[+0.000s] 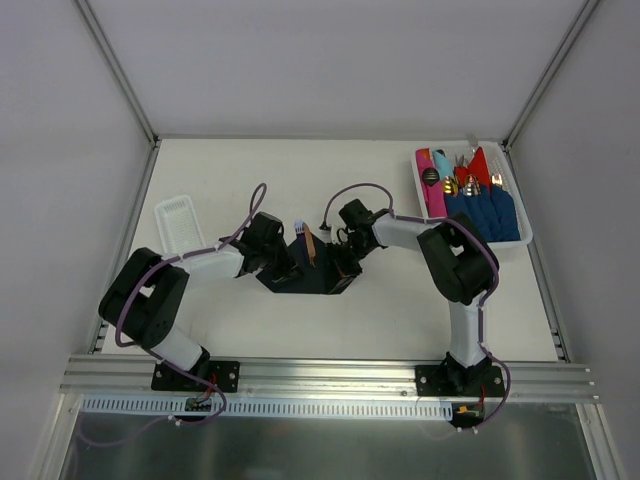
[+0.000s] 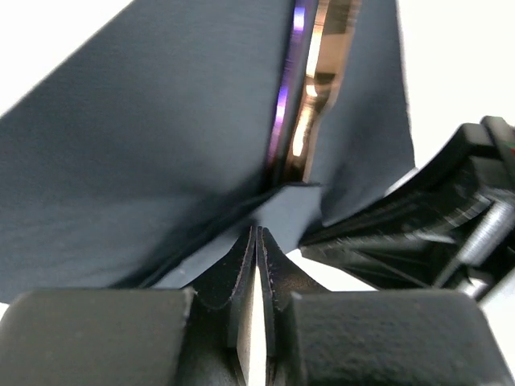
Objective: Place the utensils on the paper napkin and roll it up
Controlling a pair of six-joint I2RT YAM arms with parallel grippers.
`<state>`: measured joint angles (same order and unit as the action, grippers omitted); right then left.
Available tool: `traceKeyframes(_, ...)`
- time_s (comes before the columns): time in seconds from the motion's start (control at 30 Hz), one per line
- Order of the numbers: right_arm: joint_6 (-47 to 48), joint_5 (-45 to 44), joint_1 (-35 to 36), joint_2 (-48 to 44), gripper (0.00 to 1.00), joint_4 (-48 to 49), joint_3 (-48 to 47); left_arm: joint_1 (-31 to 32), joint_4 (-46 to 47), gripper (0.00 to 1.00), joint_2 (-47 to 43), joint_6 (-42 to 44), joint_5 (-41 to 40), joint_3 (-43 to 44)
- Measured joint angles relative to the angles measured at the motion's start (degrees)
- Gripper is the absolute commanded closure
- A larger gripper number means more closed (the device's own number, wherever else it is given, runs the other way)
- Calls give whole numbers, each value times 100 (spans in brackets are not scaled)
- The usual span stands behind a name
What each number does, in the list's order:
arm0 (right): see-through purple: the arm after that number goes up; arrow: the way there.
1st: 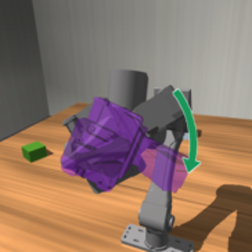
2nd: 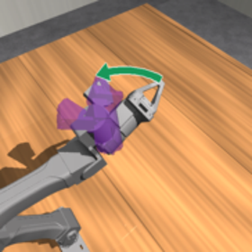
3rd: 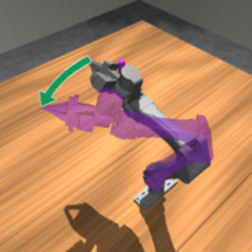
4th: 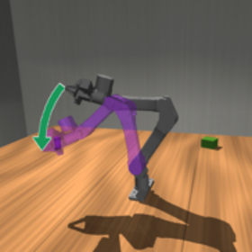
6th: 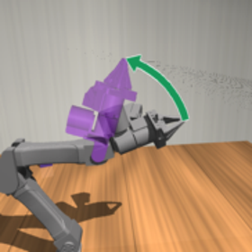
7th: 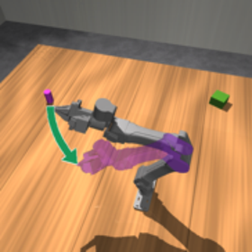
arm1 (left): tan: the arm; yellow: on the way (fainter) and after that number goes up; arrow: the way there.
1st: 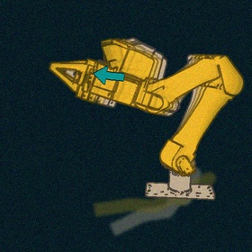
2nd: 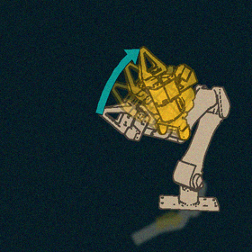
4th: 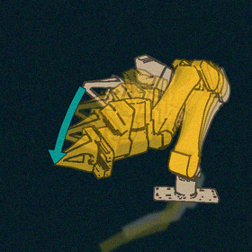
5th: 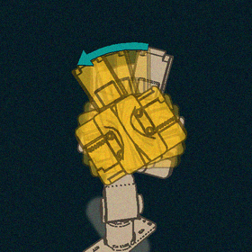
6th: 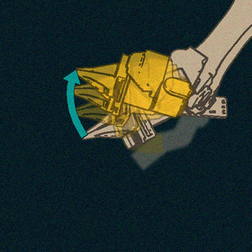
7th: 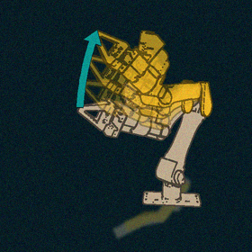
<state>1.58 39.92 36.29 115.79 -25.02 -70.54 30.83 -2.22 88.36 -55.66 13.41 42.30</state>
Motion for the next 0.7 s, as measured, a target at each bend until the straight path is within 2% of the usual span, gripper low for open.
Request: traceKeyframes(0.7, 188, 160, -92, -66, 90, -44, -352, -2, 166, 100, 400, -479, 0, -59)
